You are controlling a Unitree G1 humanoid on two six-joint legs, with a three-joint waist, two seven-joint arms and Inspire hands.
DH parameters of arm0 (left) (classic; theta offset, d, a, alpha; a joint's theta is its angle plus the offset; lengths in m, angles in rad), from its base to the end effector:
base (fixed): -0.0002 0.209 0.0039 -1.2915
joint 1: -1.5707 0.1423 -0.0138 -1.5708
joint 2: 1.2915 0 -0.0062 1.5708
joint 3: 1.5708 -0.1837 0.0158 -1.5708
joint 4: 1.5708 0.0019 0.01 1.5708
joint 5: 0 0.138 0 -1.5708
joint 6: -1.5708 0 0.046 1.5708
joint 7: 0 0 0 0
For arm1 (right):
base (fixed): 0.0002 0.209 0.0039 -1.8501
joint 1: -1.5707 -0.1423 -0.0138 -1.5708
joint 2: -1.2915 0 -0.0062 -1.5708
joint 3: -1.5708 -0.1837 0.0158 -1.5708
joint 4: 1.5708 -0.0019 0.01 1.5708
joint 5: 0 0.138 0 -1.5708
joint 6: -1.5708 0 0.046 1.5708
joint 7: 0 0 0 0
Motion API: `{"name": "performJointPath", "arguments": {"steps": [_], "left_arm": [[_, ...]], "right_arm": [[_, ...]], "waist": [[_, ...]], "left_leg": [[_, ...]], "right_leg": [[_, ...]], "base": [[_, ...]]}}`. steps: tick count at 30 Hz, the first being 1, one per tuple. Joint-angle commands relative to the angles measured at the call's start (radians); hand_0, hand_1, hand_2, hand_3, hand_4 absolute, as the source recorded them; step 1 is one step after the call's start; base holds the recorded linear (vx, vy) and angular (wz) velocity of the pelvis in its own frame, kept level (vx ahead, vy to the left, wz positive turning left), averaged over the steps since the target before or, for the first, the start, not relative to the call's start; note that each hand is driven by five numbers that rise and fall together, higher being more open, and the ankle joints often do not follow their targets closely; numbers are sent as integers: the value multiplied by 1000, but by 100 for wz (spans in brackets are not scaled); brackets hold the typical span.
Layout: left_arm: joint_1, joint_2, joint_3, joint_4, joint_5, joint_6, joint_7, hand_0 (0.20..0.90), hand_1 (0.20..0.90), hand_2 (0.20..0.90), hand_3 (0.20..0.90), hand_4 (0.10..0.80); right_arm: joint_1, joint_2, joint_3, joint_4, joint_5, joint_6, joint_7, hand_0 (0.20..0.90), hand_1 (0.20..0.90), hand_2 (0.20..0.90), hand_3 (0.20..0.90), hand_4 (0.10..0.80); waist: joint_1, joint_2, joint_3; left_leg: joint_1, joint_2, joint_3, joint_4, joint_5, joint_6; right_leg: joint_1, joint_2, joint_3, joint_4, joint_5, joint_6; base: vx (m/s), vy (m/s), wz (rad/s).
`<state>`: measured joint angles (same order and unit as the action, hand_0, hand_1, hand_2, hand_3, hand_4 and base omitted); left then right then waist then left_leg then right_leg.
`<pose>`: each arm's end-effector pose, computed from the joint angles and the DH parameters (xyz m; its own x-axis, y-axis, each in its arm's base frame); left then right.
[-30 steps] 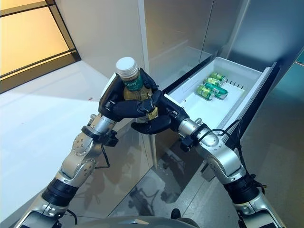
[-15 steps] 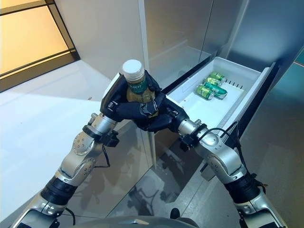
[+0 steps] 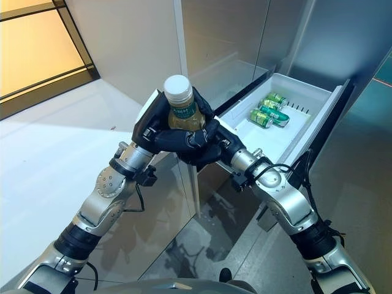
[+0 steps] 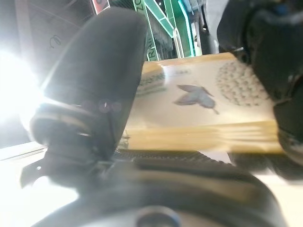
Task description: Put drinks into fridge and close the fridge
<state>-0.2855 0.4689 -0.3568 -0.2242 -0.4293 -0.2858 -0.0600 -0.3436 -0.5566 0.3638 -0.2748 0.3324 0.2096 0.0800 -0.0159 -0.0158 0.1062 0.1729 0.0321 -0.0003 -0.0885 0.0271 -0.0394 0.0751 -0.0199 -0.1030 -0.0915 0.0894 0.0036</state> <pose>0.2258 0.1399 0.1402 0.6827 -0.4995 0.5333 0.4987 0.8520 0.1596 0.2370 -0.1459 0.1407 0.8302 0.5459 0.1133 -0.4859 0.8081 -0.3331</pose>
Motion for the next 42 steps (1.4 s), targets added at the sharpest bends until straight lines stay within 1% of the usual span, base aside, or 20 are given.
{"name": "performJointPath", "arguments": {"steps": [1, 2, 4, 5, 7, 9, 13, 14, 17, 20, 21, 24, 25, 26, 27, 29, 32, 35, 40, 42], "left_arm": [[-156, -18, 42, -65, -21, -222, 66, 900, 900, 900, 900, 800], [-155, -19, 45, -67, -30, -224, 65, 900, 900, 900, 900, 800], [-135, -39, 72, -78, -152, -163, -13, 900, 900, 900, 900, 800], [-129, -41, 75, -82, -168, -151, -22, 900, 900, 900, 900, 800], [-95, -53, 89, -92, -230, -84, -56, 900, 900, 900, 900, 800], [-67, -55, 95, -88, -262, -39, -75, 900, 900, 900, 900, 800], [23, -38, 114, -63, -344, 54, -147, 900, 900, 900, 900, 800], [49, -31, 117, -53, -364, 93, -166, 900, 900, 900, 900, 800], [96, -17, 106, -28, -393, 139, -213, 900, 900, 900, 900, 800], [153, 3, 55, 33, -446, 248, -316, 900, 900, 900, 900, 800], [162, 7, 38, 46, -447, 260, -334, 900, 900, 900, 900, 800], [198, 30, -30, 96, -508, 339, -402, 900, 900, 900, 900, 800], [204, 34, -44, 108, -515, 353, -416, 900, 900, 900, 900, 800], [211, 38, -69, 126, -541, 389, -439, 900, 900, 900, 900, 800], [215, 38, -84, 140, -548, 390, -451, 900, 900, 900, 900, 800], [223, 37, -127, 177, -578, 435, -498, 900, 900, 900, 900, 800], [230, 37, -180, 215, -581, 447, -533, 900, 900, 900, 900, 800], [227, 37, -244, 276, -528, 431, -562, 900, 900, 900, 900, 800], [209, 23, -306, 416, -373, 377, -547, 900, 900, 900, 900, 800], [203, 20, -329, 487, -275, 319, -479, 900, 900, 900, 900, 800]], "right_arm": [[-214, -20, -219, 65, -174, -144, -250, 300, 300, 300, 200, 100], [-218, -23, -224, 71, -175, -144, -257, 300, 300, 300, 200, 100], [-238, -46, -262, 119, -191, -148, -327, 300, 300, 300, 200, 100], [-242, -50, -266, 129, -190, -151, -333, 300, 300, 300, 200, 100], [-258, -73, -283, 157, -198, -162, -376, 300, 300, 300, 200, 100], [-273, -94, -293, 178, -222, -168, -408, 300, 300, 300, 200, 100], [-300, -165, -322, 262, -256, -205, -444, 300, 300, 300, 200, 100], [-306, -186, -326, 282, -249, -204, -449, 300, 300, 300, 200, 100], [-329, -229, -325, 329, -236, -205, -459, 300, 300, 300, 200, 100], [-405, -299, -290, 474, -199, -218, -471, 300, 300, 300, 200, 100], [-430, -314, -275, 520, -190, -229, -470, 300, 300, 300, 200, 100], [-539, -371, -198, 716, -118, -248, -458, 300, 300, 300, 200, 100], [-564, -378, -180, 760, -88, -247, -452, 300, 300, 300, 200, 100], [-599, -386, -153, 831, -42, -251, -438, 300, 300, 300, 200, 100], [-627, -389, -132, 884, -21, -266, -430, 300, 300, 300, 200, 100], [-681, -393, -90, 997, -9, -265, -408, 300, 300, 300, 200, 100], [-730, -401, -35, 1094, -15, -253, -390, 300, 300, 300, 200, 100], [-777, -400, -2, 1213, -48, -230, -336, 300, 300, 300, 200, 100], [-794, -383, 39, 1330, -125, -108, -206, 300, 300, 300, 200, 100], [-781, -366, 45, 1377, -182, -42, -137, 300, 300, 300, 200, 100]], "waist": [[-4, -29, -86], [-4, -29, -85], [4, -30, -82], [5, -31, -81], [13, -32, -78], [21, -32, -75], [46, -32, -70], [54, -32, -69], [66, -31, -67], [88, -29, -67], [92, -28, -68], [111, -23, -67], [115, -22, -68], [122, -21, -69], [124, -20, -69], [135, -19, -67], [144, -17, -63], [152, -12, -53], [157, -7, -36], [158, -6, -29]], "left_leg": [[-46, -33, 48, 1, -26, 41], [-46, -32, 48, 1, -26, 40], [-48, -30, 41, 1, -25, 38], [-48, -30, 40, 1, -25, 37], [-51, -28, 34, 1, -23, 36], [-52, -28, 30, 1, -21, 35], [-56, -27, 19, 1, -18, 32], [-56, -27, 16, 1, -17, 31], [-57, -27, 12, 1, -14, 29], [-55, -26, 5, 1, -11, 24], [-49, -25, 3, 1, -19, 22], [-47, -24, 0, 1, -15, 17], [-48, -24, 0, 1, -14, 15], [-50, -22, -1, 1, -11, 12], [-51, -21, -1, 1, -10, 10], [-55, -18, -2, 1, -6, 6], [-62, -16, -7, 1, -1, 2], [-71, -13, -13, 1, 4, -2], [-88, -9, -19, 1, 13, -6], [-94, -7, -22, 1, 16, -7]], "right_leg": [[58, 10, 27, 17, -60, 32], [59, 10, 26, 17, -60, 31], [57, 11, 23, 21, -61, 31], [57, 11, 23, 21, -61, 30], [56, 11, 17, 22, -62, 28], [56, 10, 12, 22, -61, 26], [61, 7, -7, 19, -64, 24], [62, 6, -12, 20, -65, 23], [66, 4, -24, 19, -66, 24], [73, -1, -48, 19, -70, 25], [81, -1, -51, 17, -77, 26], [87, -4, -69, 18, -82, 26], [88, -4, -74, 18, -83, 26], [89, -5, -82, 17, -84, 25], [89, -6, -85, 16, -84, 24], [90, -7, -98, 17, -85, 23], [88, -7, -108, 18, -86, 21], [83, -8, -121, 23, -89, 20], [70, -10, -134, 31, -94, 19], [66, -10, -136, 33, -96, 18]], "base": [[0, 0, 0], [0, 0, 0], [-2, -31, 0], [0, 0, 0], [3, -10, 2], [8, -15, 6], [5, -9, 7], [3, -7, 9], [7, -3, 8], [24, -2, 9], [47, 4, 21], [32, 20, 17], [37, 21, 14], [31, 10, 16], [41, 9, 19], [37, 8, 19], [16, 5, 20], [7, -2, 27], [3, -5, 16], [12, -17, 6]]}}
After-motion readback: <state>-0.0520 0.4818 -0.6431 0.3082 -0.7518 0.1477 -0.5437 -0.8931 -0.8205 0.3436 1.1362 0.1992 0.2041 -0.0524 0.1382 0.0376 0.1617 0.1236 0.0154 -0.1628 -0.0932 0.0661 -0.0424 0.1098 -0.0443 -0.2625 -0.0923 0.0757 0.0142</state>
